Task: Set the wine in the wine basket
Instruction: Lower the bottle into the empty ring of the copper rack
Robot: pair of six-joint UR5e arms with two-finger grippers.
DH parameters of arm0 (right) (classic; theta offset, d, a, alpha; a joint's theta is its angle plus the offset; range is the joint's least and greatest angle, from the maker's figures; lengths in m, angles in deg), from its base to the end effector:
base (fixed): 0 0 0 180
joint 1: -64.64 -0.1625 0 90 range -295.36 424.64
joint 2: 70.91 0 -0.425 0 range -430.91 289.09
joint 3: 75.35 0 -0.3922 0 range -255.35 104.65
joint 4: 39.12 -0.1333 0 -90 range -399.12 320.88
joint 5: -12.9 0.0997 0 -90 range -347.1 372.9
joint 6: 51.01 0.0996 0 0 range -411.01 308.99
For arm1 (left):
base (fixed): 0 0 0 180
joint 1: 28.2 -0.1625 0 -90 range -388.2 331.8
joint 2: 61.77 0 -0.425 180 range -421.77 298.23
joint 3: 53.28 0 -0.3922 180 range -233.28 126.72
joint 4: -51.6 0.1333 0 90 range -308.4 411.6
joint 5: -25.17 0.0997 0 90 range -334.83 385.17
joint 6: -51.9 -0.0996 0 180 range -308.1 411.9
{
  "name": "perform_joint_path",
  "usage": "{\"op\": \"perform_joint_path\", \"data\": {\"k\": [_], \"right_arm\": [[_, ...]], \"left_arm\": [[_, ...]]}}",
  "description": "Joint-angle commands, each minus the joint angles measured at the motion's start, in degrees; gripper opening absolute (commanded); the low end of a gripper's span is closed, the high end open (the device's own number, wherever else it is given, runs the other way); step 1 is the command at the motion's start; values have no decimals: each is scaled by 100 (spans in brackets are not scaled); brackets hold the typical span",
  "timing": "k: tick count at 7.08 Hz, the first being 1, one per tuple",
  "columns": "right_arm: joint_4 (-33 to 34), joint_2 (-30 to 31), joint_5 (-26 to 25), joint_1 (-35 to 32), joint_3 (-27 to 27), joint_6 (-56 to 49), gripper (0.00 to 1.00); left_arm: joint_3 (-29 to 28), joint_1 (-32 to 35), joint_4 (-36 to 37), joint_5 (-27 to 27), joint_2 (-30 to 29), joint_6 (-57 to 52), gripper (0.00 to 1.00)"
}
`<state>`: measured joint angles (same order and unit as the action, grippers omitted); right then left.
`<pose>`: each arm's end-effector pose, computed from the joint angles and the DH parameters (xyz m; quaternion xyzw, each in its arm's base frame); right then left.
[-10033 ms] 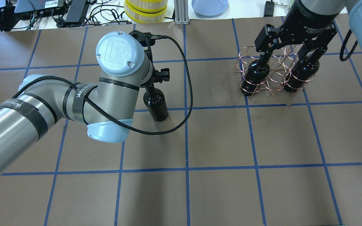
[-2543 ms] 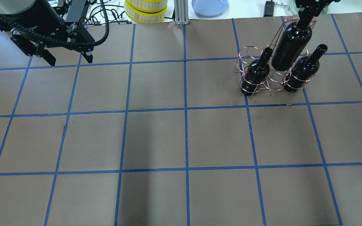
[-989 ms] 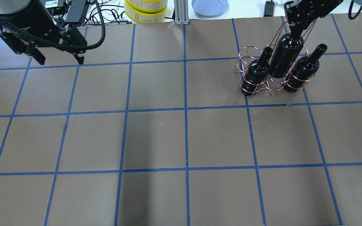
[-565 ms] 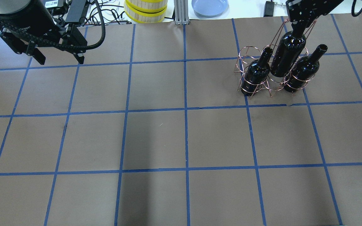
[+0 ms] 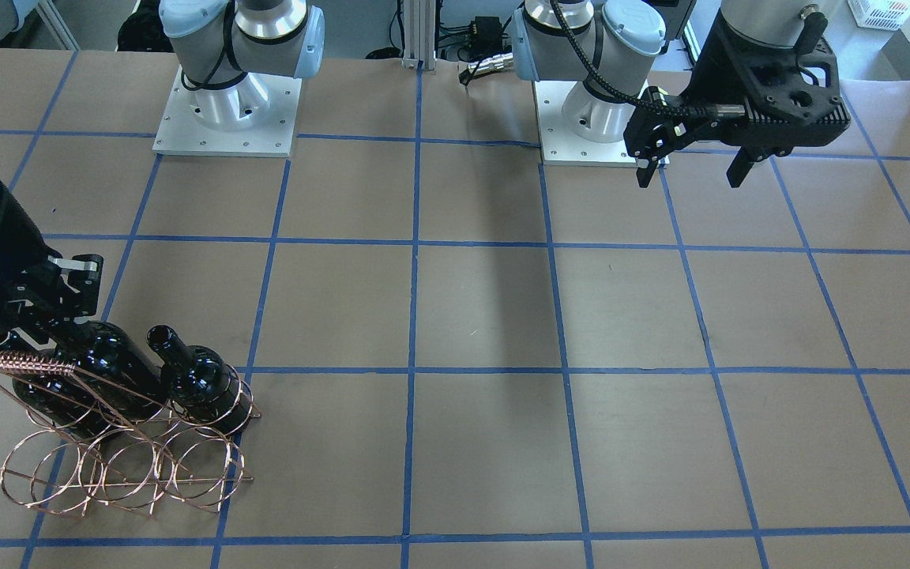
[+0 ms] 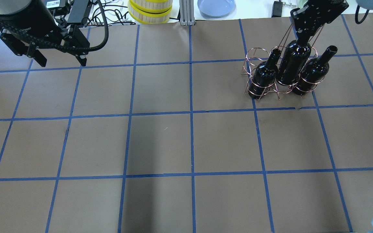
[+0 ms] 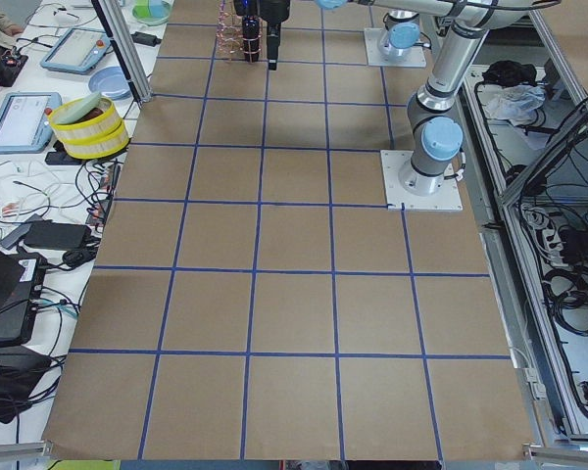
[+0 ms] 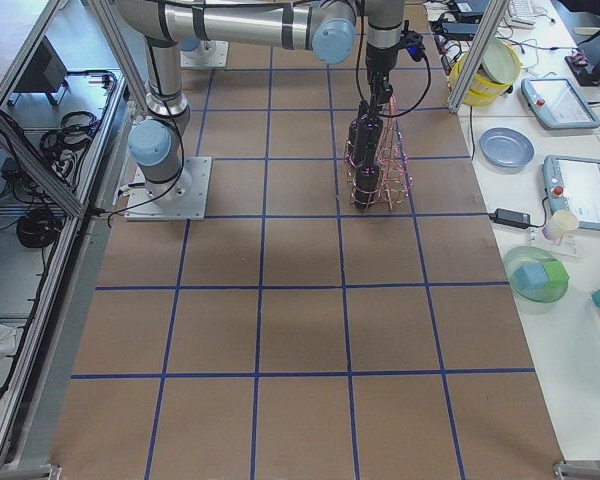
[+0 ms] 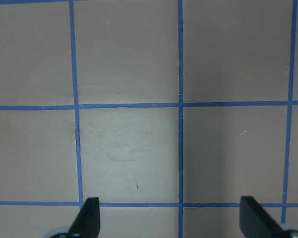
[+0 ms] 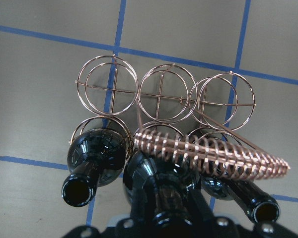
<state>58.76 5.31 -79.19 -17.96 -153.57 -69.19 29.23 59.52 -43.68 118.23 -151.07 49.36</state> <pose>0.0510 -0.6142 0.4728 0.0929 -0.9942 0.0460 0.0291 -0.1085 -0.4923 0.5491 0.0016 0.9993 -0.0242 0.0277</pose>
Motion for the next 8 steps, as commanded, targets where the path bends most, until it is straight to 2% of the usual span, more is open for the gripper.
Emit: {"op": "perform_joint_path", "data": {"k": [1, 6, 7, 8], "right_arm": [[231, -10, 25, 33, -297, -246, 7], [926, -239, 16, 34, -790, -282, 10], [988, -230, 16, 34, -835, -273, 19], [988, -230, 25, 34, -844, -247, 50]], "left_arm": [[2, 0, 0, 2, 0, 0, 100], [2, 0, -9, 11, 0, 0, 100], [2, 0, 0, 2, 0, 0, 100], [2, 0, 0, -15, 0, 0, 100]]}}
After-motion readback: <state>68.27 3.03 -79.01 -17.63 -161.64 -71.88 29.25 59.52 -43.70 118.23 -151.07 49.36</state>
